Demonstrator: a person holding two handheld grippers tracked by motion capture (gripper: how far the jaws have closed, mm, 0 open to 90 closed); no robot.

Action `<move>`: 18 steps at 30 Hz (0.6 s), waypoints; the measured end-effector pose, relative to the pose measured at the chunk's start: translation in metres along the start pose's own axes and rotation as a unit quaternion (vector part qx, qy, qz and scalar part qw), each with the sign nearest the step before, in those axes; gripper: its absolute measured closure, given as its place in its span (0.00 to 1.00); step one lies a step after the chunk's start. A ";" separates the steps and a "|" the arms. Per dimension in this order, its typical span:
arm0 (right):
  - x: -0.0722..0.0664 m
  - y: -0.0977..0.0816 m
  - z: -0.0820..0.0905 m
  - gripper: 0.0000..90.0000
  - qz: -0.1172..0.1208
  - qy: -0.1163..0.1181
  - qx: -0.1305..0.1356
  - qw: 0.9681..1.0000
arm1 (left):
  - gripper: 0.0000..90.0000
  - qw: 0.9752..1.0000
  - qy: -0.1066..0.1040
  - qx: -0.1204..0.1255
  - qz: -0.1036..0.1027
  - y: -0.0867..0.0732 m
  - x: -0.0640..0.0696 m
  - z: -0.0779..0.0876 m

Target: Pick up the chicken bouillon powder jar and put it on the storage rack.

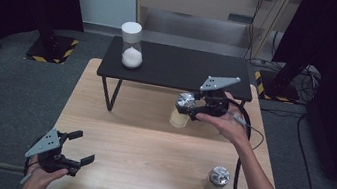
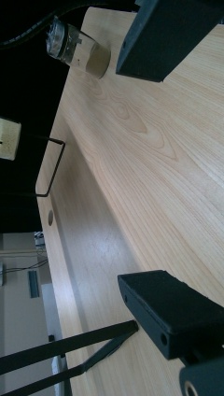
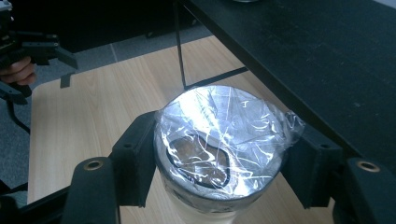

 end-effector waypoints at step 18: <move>0.004 0.038 0.023 0.39 0.003 -0.006 -0.015 1.000 | 0.01 1.000 0.000 0.000 0.001 0.000 0.000 0.000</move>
Point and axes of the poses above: each handheld gripper's, and its own axes: z roughly backward along the jaws, y roughly out of its top, x roughly to its right, the point moved 1 cm from there along -z, roughly forward along the jaws, and after that the axes turned 9 degrees about -x, right-handed, at the moved point
